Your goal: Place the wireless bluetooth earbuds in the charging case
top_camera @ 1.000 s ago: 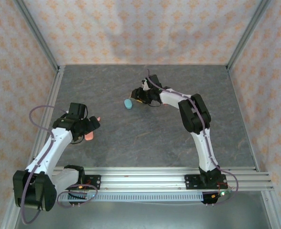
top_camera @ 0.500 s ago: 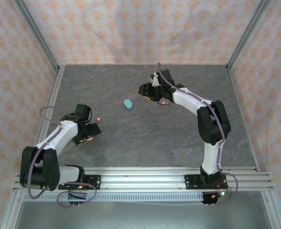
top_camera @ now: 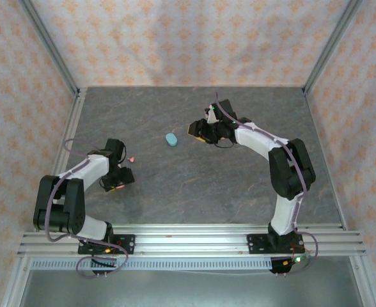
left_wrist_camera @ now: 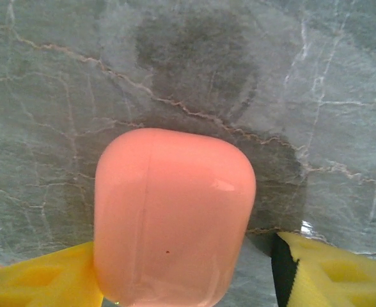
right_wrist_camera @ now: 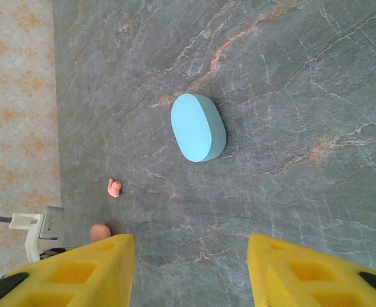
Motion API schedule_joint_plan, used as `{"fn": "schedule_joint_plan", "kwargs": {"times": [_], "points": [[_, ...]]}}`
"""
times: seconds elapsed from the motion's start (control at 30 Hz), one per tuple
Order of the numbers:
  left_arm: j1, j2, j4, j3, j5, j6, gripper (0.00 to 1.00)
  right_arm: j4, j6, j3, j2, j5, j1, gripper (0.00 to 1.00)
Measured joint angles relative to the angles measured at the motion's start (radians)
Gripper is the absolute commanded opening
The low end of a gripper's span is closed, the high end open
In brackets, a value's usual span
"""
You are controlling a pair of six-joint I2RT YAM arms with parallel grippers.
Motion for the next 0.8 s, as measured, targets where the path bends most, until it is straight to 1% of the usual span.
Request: {"fn": "schedule_joint_plan", "kwargs": {"times": [0.1, 0.27, 0.4, 0.7, 0.8], "points": [[0.0, 0.002, 0.0, 0.003, 0.006, 0.012, 0.62, 0.0, 0.0, 0.0, -0.009, -0.013, -0.002, 0.49], [0.0, 0.006, -0.004, 0.006, 0.005, 0.026, 0.69, -0.006, 0.0, 0.0, -0.016, -0.033, -0.01, 0.49], [0.0, 0.005, -0.004, 0.006, -0.003, 0.033, 0.69, -0.012, 0.0, 0.0, -0.024, -0.041, -0.016, 0.49], [0.0, 0.029, -0.007, 0.05, -0.011, 0.066, 0.64, -0.018, 0.001, 0.0, -0.059, -0.048, -0.016, 0.49], [0.0, 0.074, -0.008, 0.069, -0.005, 0.076, 0.57, -0.019, 0.001, 0.0, -0.059, -0.048, -0.016, 0.49]]}}
